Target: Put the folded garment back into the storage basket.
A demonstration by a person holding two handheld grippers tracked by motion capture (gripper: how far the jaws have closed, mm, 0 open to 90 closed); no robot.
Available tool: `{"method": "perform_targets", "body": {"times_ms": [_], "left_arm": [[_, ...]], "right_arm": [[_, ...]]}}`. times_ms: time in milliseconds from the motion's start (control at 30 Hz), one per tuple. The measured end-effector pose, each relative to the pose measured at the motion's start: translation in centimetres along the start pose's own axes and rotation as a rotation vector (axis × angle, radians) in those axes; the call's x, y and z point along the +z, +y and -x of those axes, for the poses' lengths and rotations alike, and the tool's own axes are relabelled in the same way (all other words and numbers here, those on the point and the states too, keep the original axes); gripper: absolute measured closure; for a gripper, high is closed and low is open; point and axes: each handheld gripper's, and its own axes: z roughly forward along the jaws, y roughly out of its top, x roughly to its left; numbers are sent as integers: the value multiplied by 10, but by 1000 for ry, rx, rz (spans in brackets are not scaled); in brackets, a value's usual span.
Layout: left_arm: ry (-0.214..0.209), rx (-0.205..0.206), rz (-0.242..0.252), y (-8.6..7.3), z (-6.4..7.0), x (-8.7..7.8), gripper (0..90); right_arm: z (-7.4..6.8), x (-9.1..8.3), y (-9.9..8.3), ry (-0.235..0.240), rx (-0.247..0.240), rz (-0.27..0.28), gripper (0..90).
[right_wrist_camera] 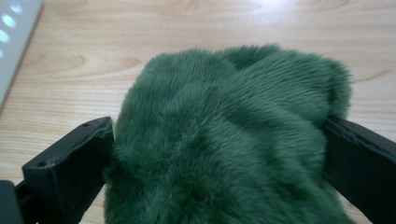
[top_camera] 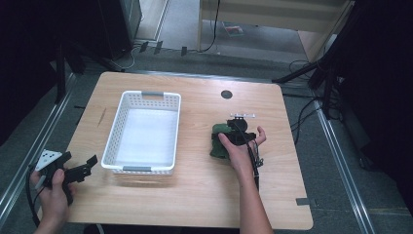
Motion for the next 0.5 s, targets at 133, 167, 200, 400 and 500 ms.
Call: {"method": "perform_targets", "body": {"times_ms": [133, 167, 200, 400, 500], "left_arm": [[0, 1, -1, 0, 0, 0, 0], [0, 0, 0, 0, 0, 0, 0], [0, 0, -1, 0, 0, 0, 0], [0, 0, 1, 0, 0, 0, 0], [1, 0, 1, 0, 0, 0, 0]], "right_arm": [[-1, 10, -4, -4, 8, -22, 0], [-1, 10, -4, -4, 8, -22, 0], [-1, 13, -5, -6, 1, -25, 0], [2, 21, -14, -11, 9, -26, 0], [4, 23, -19, -5, 2, -7, 0]]}}
